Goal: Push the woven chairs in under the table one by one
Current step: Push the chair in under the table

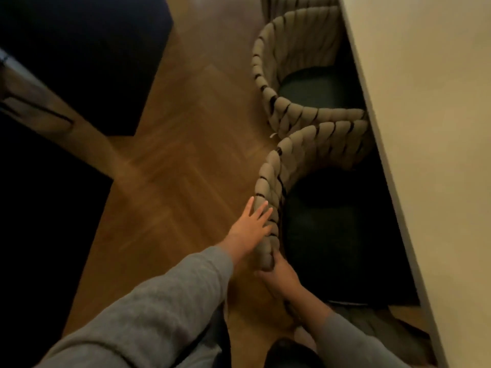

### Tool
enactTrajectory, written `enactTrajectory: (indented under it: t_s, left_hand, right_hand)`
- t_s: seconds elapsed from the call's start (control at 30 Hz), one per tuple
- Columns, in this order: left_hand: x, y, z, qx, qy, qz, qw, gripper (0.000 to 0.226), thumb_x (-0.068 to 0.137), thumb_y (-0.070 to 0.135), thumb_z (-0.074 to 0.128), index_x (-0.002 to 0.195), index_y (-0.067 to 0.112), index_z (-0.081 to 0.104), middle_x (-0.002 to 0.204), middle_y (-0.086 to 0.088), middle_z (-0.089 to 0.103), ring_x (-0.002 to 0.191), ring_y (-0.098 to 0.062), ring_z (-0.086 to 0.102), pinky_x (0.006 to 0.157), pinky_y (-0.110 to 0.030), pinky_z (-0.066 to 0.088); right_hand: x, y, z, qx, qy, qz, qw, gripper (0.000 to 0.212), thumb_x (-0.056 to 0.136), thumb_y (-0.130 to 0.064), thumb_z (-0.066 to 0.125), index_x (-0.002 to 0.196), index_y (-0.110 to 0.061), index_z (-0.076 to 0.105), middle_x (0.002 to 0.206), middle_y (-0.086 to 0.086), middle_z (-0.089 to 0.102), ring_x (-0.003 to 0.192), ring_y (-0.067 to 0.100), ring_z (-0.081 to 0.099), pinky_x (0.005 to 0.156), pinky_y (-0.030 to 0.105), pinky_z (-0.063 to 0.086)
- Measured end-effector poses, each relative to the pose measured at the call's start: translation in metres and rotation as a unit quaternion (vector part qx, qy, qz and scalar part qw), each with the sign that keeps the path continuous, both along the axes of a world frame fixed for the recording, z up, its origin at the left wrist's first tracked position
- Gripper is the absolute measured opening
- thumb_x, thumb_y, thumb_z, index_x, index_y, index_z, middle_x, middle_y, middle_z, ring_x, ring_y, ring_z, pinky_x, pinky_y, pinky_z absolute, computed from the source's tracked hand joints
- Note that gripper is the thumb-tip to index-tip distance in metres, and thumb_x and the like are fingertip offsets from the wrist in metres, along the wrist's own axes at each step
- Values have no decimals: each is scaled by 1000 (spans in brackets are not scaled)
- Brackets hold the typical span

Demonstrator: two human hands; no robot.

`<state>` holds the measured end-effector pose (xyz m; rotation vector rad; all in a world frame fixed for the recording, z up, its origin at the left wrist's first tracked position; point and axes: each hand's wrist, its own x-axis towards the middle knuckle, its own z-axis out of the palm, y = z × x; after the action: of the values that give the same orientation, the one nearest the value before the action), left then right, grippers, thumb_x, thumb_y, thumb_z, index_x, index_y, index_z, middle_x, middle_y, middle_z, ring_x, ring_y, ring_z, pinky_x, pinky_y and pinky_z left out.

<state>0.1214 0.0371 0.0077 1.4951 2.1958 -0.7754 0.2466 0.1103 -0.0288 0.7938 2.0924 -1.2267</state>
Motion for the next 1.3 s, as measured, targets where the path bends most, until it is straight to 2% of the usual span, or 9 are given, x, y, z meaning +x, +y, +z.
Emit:
enactTrajectory:
  t_s: [0.17, 0.4, 0.53, 0.63, 0.8, 1.0, 1.1, 1.2, 1.3]
  left_hand:
    - [-67, 7, -14, -7, -26, -156, 987, 65, 94, 13, 54, 151, 23, 26, 161, -11, 7, 148, -34, -5, 112, -66, -5]
    - [-124, 43, -18, -25, -11, -235, 972, 73, 85, 15, 64, 149, 22, 28, 156, -11, 27, 147, -33, 8, 111, -67, -4]
    - [-154, 71, -20, -51, 28, -300, 952, 56, 92, 19, 56, 145, 19, 37, 154, -9, 32, 147, -33, 10, 110, -67, -7]
    - [-165, 87, -26, -67, 34, -359, 930, 50, 93, 20, 54, 142, 21, 44, 150, -9, 39, 145, -33, 20, 111, -64, -8]
    - [-180, 93, -41, -49, -28, -429, 901, 46, 89, 23, 61, 133, 16, 50, 136, -14, 52, 131, -34, 43, 116, -62, 7]
    - [-201, 125, -34, -93, -60, -521, 846, 50, 91, 21, 58, 139, 23, 41, 136, -8, 51, 127, -30, 46, 114, -56, 22]
    - [-200, 126, -34, -122, -30, -530, 838, 52, 95, 24, 52, 144, 25, 36, 142, -7, 45, 129, -32, 44, 110, -55, 29]
    - [-198, 126, -35, -112, -26, -522, 845, 44, 96, 27, 49, 140, 26, 42, 140, -5, 49, 128, -29, 46, 109, -52, 30]
    - [-200, 125, -34, -113, -36, -520, 846, 42, 95, 27, 52, 137, 27, 44, 134, -2, 54, 125, -26, 49, 110, -51, 30]
  right_hand:
    - [-29, -25, -6, 94, -73, -107, 987, 64, 83, -43, 62, 141, -25, 40, 138, 5, 52, 122, 26, 53, 99, 38, 45]
    - [-29, -33, -1, 111, -71, -122, 984, 55, 84, -49, 52, 134, -30, 42, 132, -1, 53, 113, 22, 55, 93, 36, 48]
    - [-27, -30, -11, 113, -82, -111, 984, 60, 80, -56, 45, 135, -35, 39, 134, -4, 49, 114, 20, 51, 92, 35, 47]
    - [-29, -27, -19, 111, -81, -107, 985, 66, 75, -64, 44, 136, -39, 37, 133, -7, 49, 114, 19, 51, 88, 33, 48]
    - [-23, -24, -24, 117, -104, -123, 980, 77, 71, -73, 43, 141, -46, 29, 144, -6, 36, 125, 21, 46, 99, 32, 41]
    - [-25, -21, -19, 152, -131, -124, 972, 69, 76, -67, 42, 140, -44, 36, 136, -10, 49, 114, 16, 55, 90, 30, 46]
    - [-45, -31, -17, 179, -163, -186, 952, 55, 81, -52, 49, 134, -41, 44, 125, -9, 57, 111, 17, 56, 95, 35, 44]
    - [-66, -46, -23, 221, -197, -256, 920, 49, 81, -31, 53, 129, -35, 48, 118, -4, 59, 112, 21, 54, 106, 45, 34]
    - [-70, -51, -22, 249, -189, -264, 913, 48, 80, -27, 53, 127, -38, 50, 117, -5, 61, 111, 21, 54, 98, 40, 39]
